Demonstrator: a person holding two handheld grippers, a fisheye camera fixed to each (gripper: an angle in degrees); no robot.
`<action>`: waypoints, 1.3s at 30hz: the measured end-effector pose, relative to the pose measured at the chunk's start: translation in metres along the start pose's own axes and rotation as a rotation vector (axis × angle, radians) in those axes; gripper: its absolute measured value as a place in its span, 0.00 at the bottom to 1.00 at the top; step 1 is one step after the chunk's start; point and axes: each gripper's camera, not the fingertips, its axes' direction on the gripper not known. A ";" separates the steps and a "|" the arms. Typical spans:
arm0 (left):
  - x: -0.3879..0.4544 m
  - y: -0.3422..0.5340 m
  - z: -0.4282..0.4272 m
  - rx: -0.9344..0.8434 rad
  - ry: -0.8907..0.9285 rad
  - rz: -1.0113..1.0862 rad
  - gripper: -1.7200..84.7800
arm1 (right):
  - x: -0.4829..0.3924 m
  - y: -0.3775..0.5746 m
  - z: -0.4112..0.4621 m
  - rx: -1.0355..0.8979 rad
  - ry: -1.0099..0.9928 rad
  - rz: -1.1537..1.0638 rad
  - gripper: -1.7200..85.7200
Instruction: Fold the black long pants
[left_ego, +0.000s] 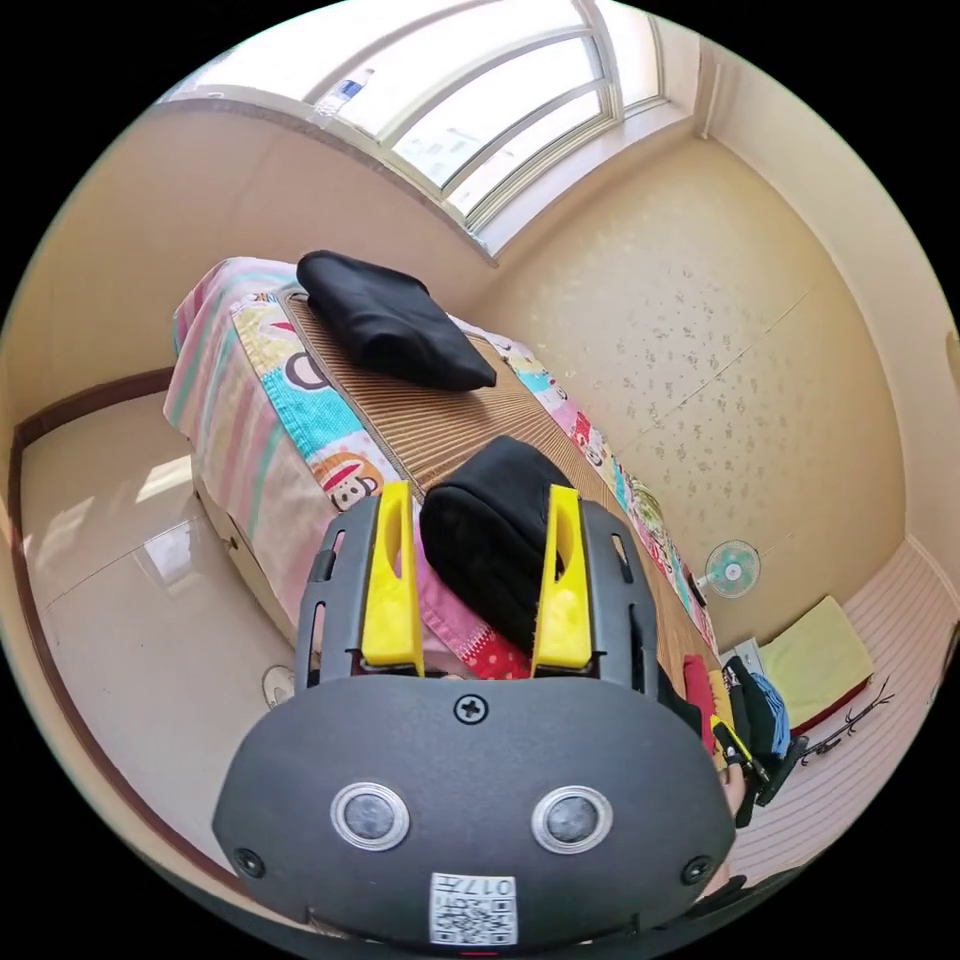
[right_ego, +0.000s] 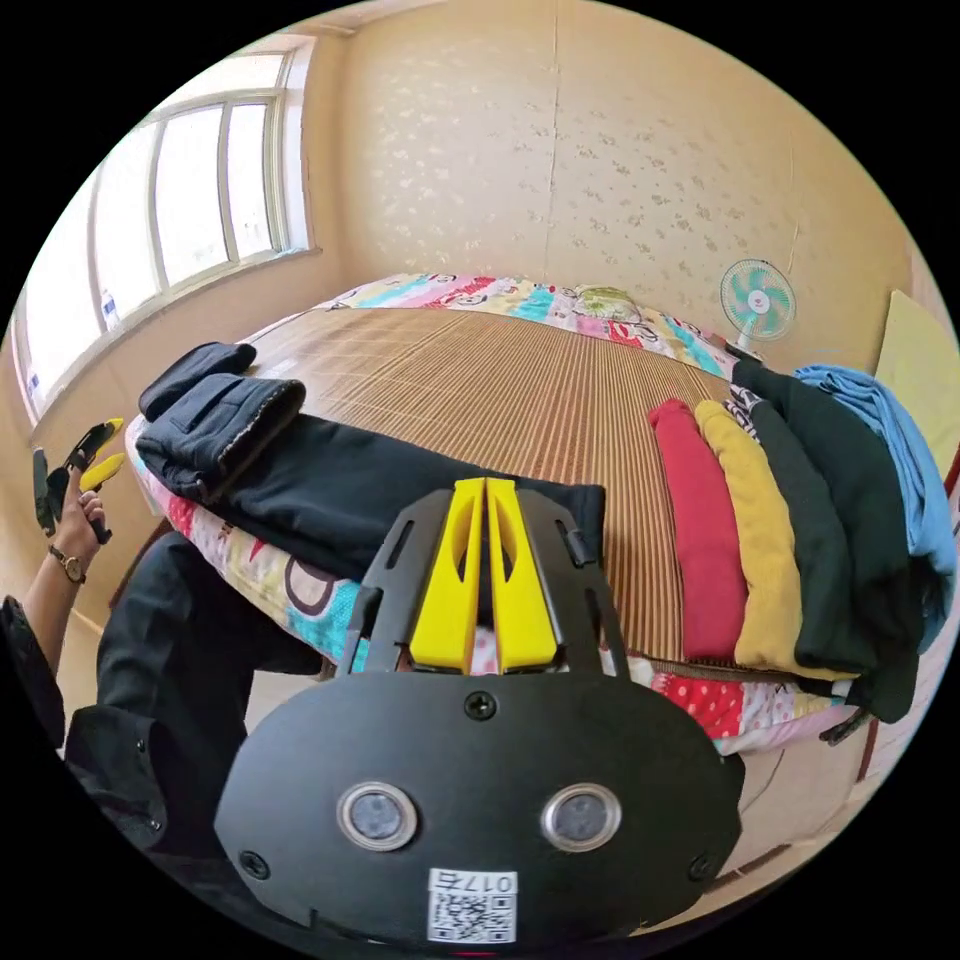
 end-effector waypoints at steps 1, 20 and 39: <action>-0.011 -0.009 0.005 -0.027 0.022 -0.009 0.23 | -0.009 -0.005 0.000 0.010 -0.021 -0.016 0.03; -0.072 -0.032 0.033 -0.204 0.339 -0.159 0.24 | -0.189 -0.020 0.137 -0.043 -0.305 -0.104 0.02; 0.061 0.009 -0.039 -0.139 0.670 0.250 0.13 | -0.123 -0.011 0.130 -0.094 -0.339 0.056 0.02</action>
